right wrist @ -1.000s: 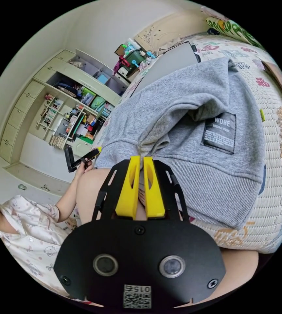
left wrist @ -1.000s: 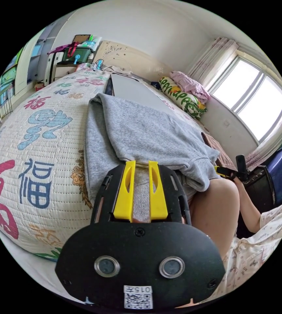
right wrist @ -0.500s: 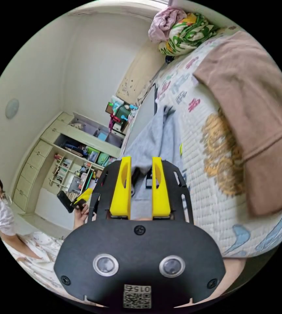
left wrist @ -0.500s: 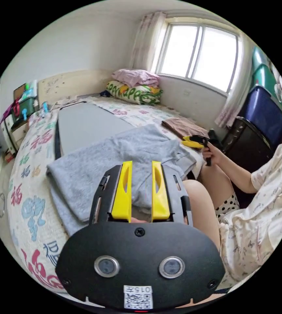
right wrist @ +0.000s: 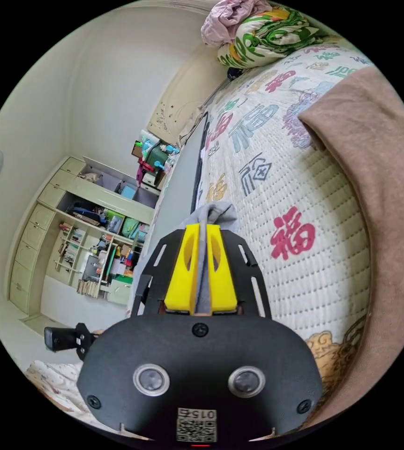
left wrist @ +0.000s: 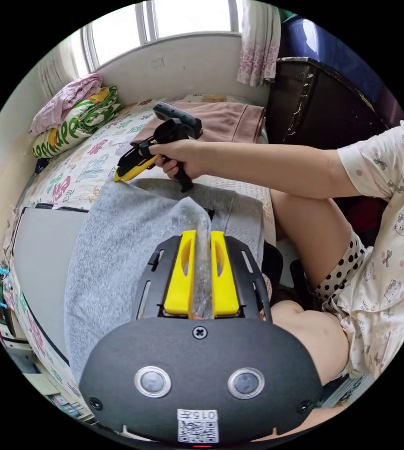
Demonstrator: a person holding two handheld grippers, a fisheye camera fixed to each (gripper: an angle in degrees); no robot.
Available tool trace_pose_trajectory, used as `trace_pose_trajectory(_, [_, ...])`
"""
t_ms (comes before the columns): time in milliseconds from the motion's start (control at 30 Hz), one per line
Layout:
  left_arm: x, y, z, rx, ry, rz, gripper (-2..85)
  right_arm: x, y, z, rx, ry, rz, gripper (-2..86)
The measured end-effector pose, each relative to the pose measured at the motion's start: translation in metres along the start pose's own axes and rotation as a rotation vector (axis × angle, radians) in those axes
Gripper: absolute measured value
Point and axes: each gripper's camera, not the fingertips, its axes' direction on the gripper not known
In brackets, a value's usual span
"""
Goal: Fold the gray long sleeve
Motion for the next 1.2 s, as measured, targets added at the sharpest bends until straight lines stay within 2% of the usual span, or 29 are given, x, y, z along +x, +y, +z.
trace_pose_trajectory(67, [0.004,-0.009,-0.002,-0.011,0.004,0.032,2.0,-0.003,-0.005,0.011,0.028,0.045,0.014,0.9])
trace_pose_trajectory(167, [0.015,-0.027,-0.002,-0.066,-0.025,0.087,0.9,-0.016,-0.008,0.029,0.058,0.257,0.020,0.0])
trace_pose_trajectory(333, [0.012,-0.054,-0.008,-0.099,-0.063,0.093,0.9,-0.006,0.006,0.025,0.064,0.118,0.037,1.2])
trace_pose_trajectory(467, [0.000,-0.063,-0.020,-0.084,-0.064,0.052,1.3,-0.027,0.048,-0.021,0.138,0.052,-0.024,4.9])
trace_pose_trajectory(600, [-0.001,-0.073,-0.029,-0.082,-0.114,0.055,1.6,-0.048,0.108,-0.072,0.117,-0.029,-0.106,5.9])
trace_pose_trajectory(833, [-0.028,-0.080,-0.041,-0.083,-0.073,0.032,2.5,-0.075,0.226,-0.124,-0.007,0.092,-0.301,4.7])
trace_pose_trajectory(1067, [-0.070,-0.095,-0.068,-0.099,0.055,-0.018,5.7,0.004,0.384,-0.167,-0.159,0.091,-0.275,8.9])
trace_pose_trajectory(1200, [-0.122,-0.129,-0.126,0.066,0.097,-0.075,6.8,0.051,0.395,-0.171,-0.228,0.014,-0.259,10.2])
